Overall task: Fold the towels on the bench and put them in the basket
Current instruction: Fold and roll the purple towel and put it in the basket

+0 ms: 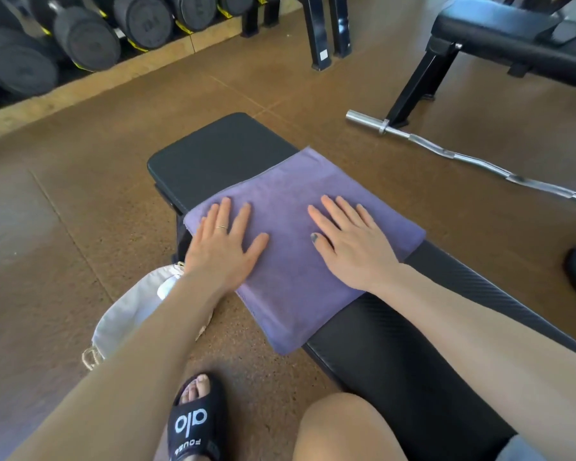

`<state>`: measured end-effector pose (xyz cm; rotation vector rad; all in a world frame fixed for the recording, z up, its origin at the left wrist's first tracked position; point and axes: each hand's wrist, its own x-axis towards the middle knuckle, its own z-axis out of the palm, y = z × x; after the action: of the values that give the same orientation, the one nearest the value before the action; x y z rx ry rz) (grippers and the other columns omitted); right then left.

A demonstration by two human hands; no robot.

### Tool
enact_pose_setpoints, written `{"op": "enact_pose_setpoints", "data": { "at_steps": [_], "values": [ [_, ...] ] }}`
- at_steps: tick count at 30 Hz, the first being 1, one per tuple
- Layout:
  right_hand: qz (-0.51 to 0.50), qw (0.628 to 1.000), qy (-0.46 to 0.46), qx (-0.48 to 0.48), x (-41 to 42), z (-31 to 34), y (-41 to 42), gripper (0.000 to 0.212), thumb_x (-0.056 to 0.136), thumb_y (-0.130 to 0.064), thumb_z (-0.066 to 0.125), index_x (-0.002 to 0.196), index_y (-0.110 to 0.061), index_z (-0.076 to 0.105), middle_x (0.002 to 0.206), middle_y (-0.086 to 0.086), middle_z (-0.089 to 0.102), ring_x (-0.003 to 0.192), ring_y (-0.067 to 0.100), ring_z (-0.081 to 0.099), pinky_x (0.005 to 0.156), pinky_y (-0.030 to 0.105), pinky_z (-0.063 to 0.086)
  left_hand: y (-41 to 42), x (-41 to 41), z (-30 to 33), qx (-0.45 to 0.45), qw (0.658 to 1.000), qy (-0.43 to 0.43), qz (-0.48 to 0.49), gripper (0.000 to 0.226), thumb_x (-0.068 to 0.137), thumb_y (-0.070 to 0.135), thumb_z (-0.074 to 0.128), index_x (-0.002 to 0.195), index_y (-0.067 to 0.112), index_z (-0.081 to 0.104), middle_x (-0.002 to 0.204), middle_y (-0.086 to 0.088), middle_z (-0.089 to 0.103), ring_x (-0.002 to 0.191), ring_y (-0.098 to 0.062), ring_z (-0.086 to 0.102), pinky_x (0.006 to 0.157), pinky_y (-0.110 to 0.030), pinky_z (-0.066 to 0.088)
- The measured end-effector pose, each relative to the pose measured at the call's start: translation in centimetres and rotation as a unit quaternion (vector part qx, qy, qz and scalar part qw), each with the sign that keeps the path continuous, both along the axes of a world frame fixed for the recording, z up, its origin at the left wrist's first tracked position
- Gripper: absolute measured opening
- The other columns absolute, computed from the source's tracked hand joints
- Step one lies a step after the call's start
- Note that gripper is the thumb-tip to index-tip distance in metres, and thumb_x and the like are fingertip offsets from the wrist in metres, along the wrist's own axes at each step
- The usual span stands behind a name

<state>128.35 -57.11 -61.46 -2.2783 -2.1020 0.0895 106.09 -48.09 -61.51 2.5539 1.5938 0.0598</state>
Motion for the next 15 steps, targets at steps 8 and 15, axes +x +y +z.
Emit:
{"op": "enact_pose_setpoints", "data": {
  "at_steps": [8, 15],
  "values": [
    [0.015, 0.998, 0.006, 0.053, -2.0, 1.1, 4.5, 0.06, 0.102, -0.043, 0.026, 0.154, -0.016, 0.039, 0.158, 0.011, 0.04, 0.146, 0.03, 0.034, 0.12, 0.049, 0.026, 1.1, 1.2, 0.3, 0.049, 0.998, 0.005, -0.028, 0.071, 0.101, 0.058, 0.024, 0.16, 0.019, 0.019, 0.168, -0.01, 0.01, 0.155, -0.028, 0.007, 0.124, -0.042, 0.006],
    [-0.058, 0.998, 0.015, 0.019, 0.8, -0.3, 7.5, 0.053, 0.107, -0.04, 0.023, 0.158, -0.026, 0.025, 0.165, 0.006, 0.023, 0.15, 0.029, 0.02, 0.12, 0.047, 0.016, 0.9, 1.7, -1.0, 0.022, 0.999, 0.008, -0.033, 0.081, 0.086, 0.07, -0.001, 0.16, 0.038, 0.008, 0.169, 0.001, -0.001, 0.156, -0.026, 0.0, 0.125, -0.047, 0.003]
  ]
}}
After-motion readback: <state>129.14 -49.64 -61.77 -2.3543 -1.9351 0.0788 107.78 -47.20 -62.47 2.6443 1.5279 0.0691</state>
